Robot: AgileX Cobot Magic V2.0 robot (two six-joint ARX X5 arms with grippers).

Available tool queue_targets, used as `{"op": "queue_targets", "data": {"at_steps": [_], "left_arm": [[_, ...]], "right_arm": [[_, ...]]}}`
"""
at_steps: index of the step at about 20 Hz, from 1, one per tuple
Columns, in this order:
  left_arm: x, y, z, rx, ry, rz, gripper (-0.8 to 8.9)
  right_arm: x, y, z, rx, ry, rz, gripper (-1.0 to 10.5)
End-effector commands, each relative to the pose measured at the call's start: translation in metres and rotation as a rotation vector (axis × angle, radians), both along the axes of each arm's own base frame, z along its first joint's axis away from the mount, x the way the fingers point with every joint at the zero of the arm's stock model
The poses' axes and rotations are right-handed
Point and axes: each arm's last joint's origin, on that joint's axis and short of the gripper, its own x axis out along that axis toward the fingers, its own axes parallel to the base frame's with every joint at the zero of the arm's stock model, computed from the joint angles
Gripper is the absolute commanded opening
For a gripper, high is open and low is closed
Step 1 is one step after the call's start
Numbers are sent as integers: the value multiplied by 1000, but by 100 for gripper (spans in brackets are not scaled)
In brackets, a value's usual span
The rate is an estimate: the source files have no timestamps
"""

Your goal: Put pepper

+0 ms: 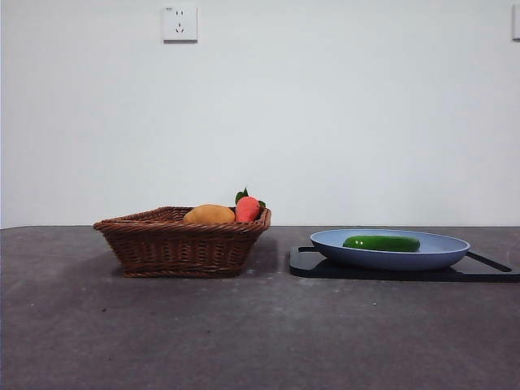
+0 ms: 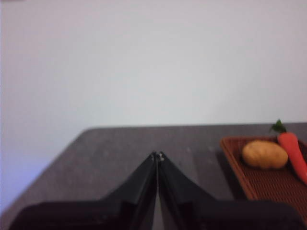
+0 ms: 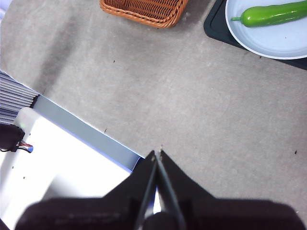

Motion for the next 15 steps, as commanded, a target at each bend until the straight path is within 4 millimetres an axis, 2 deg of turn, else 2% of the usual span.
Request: {"op": "queue_targets", "data": {"at_steps": [1,4,8,15], "left_arm": [[0,0,-14,-37,7,-1,8],[1,0,-33,-59,50,0,8],[1,0,-48,-65,98,1,8],[0,0,-59,-76,188,4,8]], "right_arm": [[1,1,4,7,-14,-3,11],[1,1,4,7,-14,-3,11],[1,1,4,7,-14,-3,11],[1,1,4,7,-14,-3,11]]}}
